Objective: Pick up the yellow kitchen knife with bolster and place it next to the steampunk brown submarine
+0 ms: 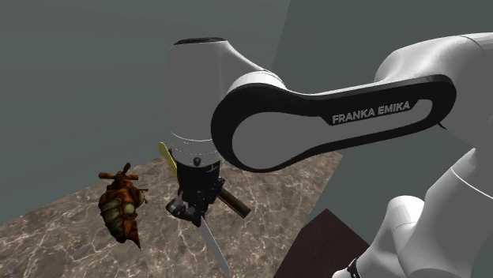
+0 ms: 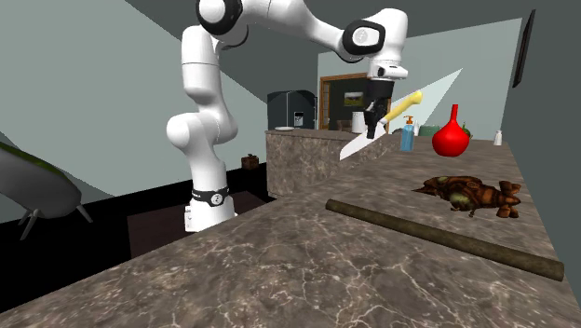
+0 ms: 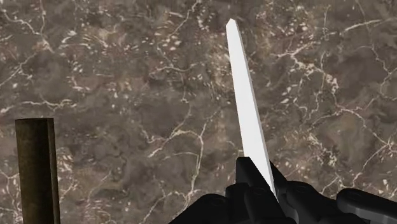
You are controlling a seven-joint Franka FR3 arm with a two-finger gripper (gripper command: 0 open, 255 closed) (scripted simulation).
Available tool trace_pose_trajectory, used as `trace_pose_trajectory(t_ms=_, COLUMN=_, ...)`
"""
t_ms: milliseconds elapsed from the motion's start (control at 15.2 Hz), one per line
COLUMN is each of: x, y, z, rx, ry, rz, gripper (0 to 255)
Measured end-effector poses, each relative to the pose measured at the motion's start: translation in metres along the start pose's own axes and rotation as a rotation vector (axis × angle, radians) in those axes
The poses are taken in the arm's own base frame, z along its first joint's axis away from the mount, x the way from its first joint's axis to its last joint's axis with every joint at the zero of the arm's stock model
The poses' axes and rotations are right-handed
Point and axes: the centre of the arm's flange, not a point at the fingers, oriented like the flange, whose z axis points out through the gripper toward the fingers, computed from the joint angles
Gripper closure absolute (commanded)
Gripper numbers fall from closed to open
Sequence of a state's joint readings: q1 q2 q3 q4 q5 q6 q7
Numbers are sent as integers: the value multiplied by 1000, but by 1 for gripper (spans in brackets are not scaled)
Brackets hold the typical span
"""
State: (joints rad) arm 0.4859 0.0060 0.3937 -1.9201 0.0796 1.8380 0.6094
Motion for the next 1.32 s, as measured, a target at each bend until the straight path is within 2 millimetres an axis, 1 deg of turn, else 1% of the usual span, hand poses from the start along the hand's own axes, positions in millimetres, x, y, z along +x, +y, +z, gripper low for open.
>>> trace_pose_trajectory(t_ms=396, x=3, y=-3, z=30, rx=0, ry=0, rz=1, gripper=255)
trace_pose_trajectory(t_ms=1056, x=9, y=-3, z=83, rx=0, ry=0, rz=1, gripper=255)
trace_pose_trajectory(t_ms=1320, x=14, y=-1, z=100, rx=4, ry=8, rz=4, gripper=255)
